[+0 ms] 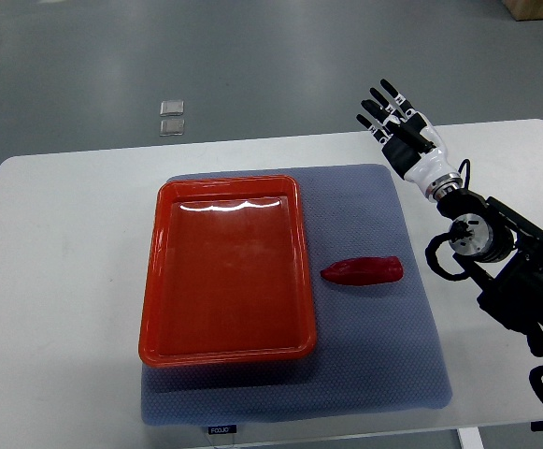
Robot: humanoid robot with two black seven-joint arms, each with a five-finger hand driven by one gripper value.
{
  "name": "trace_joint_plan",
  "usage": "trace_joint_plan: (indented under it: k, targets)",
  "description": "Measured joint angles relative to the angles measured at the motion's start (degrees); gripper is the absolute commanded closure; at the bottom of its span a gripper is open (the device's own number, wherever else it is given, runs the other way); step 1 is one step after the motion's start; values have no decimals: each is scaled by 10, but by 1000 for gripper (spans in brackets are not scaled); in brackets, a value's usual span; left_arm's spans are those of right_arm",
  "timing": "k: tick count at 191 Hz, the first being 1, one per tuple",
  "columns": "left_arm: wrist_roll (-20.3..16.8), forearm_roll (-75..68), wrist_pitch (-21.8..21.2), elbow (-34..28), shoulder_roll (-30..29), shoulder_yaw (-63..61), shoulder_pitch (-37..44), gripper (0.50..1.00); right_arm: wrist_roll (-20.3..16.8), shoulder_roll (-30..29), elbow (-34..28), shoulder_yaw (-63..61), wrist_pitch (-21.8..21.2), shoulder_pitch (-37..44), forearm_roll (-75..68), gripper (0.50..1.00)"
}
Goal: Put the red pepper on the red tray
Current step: 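Raise the right hand and swing it toward the red pepper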
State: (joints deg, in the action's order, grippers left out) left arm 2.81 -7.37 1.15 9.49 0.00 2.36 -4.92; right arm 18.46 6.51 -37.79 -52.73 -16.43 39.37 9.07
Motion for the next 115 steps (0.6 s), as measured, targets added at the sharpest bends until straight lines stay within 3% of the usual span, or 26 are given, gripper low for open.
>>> trace_joint_plan:
  k: [75,115]
  targets:
    - [0,0,0,1,0,-1,0,500,-1,1,-2,1,-5,2,3,581]
    - [0,0,0,0,0,-1,0,500,-2,41,-26,74,-40,30,97,581]
